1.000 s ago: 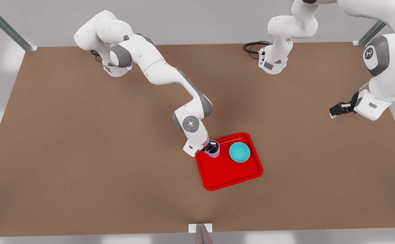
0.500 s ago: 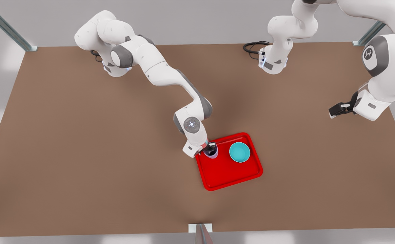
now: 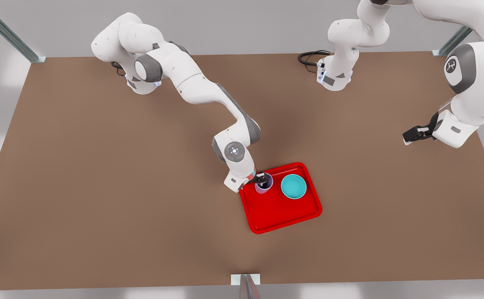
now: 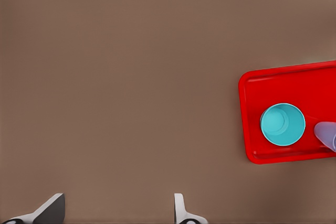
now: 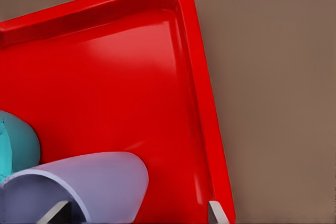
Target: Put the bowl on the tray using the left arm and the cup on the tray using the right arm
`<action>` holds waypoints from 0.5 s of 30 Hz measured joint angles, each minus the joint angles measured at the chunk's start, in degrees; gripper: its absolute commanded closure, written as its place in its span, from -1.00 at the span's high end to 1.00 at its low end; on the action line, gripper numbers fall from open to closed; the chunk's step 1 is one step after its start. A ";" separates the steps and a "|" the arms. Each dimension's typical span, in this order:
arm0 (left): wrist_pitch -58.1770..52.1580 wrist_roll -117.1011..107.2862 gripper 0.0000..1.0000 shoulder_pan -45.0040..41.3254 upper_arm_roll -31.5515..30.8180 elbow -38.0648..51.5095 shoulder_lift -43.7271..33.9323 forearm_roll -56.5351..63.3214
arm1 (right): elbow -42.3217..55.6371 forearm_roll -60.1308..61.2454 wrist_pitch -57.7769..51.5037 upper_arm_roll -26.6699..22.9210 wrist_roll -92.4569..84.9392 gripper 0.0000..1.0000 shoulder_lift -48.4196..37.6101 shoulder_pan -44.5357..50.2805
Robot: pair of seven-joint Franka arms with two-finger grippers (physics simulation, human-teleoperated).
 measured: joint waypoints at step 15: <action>1.22 0.18 1.00 -0.66 -0.44 0.53 0.96 -0.32 | -18.92 -40.46 -37.59 26.64 -29.08 1.00 -45.22 -42.85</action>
